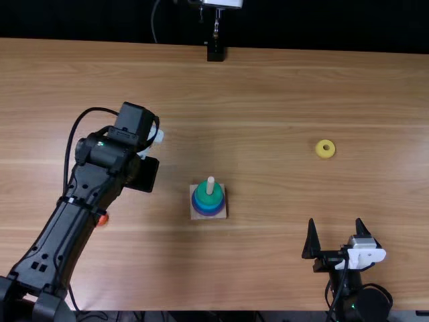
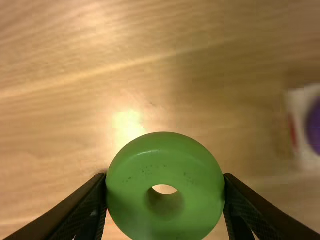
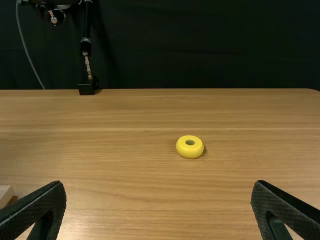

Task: Build the Hanoi tower: stack the rings onto the peg from bottom to top in this color order: purple, dark blue, light blue, dark green, light green, yellow, orange.

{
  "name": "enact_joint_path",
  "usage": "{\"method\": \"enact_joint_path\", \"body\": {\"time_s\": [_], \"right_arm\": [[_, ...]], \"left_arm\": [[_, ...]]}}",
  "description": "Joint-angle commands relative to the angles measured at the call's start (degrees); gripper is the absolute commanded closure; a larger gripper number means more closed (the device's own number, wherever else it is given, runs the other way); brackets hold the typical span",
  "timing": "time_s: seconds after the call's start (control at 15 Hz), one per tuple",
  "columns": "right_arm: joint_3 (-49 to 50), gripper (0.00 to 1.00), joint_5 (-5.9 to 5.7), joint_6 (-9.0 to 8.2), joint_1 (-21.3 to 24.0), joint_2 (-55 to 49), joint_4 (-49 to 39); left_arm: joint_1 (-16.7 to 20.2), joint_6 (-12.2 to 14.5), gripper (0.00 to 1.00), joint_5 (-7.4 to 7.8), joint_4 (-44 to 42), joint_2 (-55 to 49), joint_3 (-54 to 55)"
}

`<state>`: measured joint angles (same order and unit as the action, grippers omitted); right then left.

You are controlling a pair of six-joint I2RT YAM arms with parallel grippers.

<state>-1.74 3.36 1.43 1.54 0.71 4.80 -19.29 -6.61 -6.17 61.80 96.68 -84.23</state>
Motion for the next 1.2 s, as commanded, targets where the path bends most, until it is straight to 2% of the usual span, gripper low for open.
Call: {"method": "enact_joint_path", "body": {"time_s": [0.0, 0.13, 0.47, 0.73, 1.13], "right_arm": [[0.68, 0.0, -0.72, 0.04, 0.57, -0.71, 0.01], [0.68, 0.0, -0.72, 0.04, 0.57, -0.71, 0.01], [0.68, 0.0, -0.72, 0.04, 0.57, -0.71, 0.01], [0.68, 0.0, -0.72, 0.04, 0.57, -0.71, 0.01], [0.68, 0.0, -0.72, 0.04, 0.57, -0.71, 0.01]], "left_arm": [[-2.86, -4.25, 1.0, 0.27, 1.8, -1.41, -4.81], [-6.11, -6.26, 1.0, 0.27, 4.54, -0.88, -9.64], [-13.58, -13.95, 1.0, 0.16, 6.86, -0.18, -16.41], [-17.45, -15.54, 1.0, 0.16, 6.86, 3.6, -19.75], [-19.38, -15.75, 1.0, 0.16, 6.75, 5.8, -21.07]]}}
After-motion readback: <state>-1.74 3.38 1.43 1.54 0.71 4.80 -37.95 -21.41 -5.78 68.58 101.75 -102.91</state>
